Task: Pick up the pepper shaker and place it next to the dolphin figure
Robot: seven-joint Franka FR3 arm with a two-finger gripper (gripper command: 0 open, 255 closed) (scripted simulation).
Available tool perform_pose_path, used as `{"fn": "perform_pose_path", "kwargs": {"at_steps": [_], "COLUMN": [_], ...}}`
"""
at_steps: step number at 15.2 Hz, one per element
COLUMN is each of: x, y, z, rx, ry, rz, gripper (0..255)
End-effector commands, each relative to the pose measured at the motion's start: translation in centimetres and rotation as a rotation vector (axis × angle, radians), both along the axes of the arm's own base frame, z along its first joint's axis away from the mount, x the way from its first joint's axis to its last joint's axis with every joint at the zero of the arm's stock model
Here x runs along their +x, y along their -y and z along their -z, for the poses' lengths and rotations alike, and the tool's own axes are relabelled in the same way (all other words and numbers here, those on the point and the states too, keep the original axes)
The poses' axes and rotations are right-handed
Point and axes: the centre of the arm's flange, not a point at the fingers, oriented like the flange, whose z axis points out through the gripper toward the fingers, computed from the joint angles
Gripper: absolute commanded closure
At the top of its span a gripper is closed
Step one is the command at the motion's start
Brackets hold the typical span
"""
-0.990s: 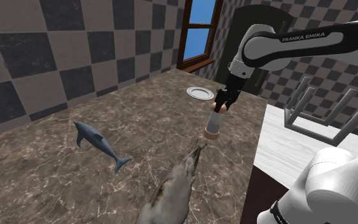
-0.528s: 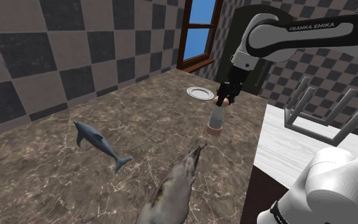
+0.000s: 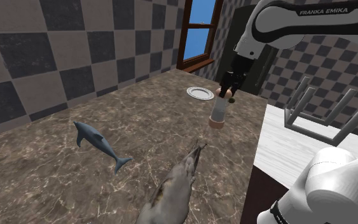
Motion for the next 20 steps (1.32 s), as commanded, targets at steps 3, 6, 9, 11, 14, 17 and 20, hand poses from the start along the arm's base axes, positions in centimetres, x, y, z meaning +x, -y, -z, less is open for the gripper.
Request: {"fn": "perform_pose_path", "kwargs": {"at_steps": [3, 6, 9, 11, 14, 17, 20], "x": [0.0, 0.0, 0.0, 0.0, 0.0, 0.0, 0.0], "y": [-0.1, -0.1, -0.1, -0.1, -0.1, -0.1, -0.1], "z": [-2.2, -3.8, -5.3, -6.4, -8.0, -9.6, -11.2], "rx": [0.0, 0.0, 0.0, 0.0, 0.0, 0.0, 0.0], "ry": [0.0, 0.0, 0.0, 0.0, 0.0, 0.0, 0.0], "rz": [0.0, 0.0, 0.0, 0.0, 0.0, 0.0, 0.0], "gripper": [255, 255, 255, 255, 255, 255, 255]}}
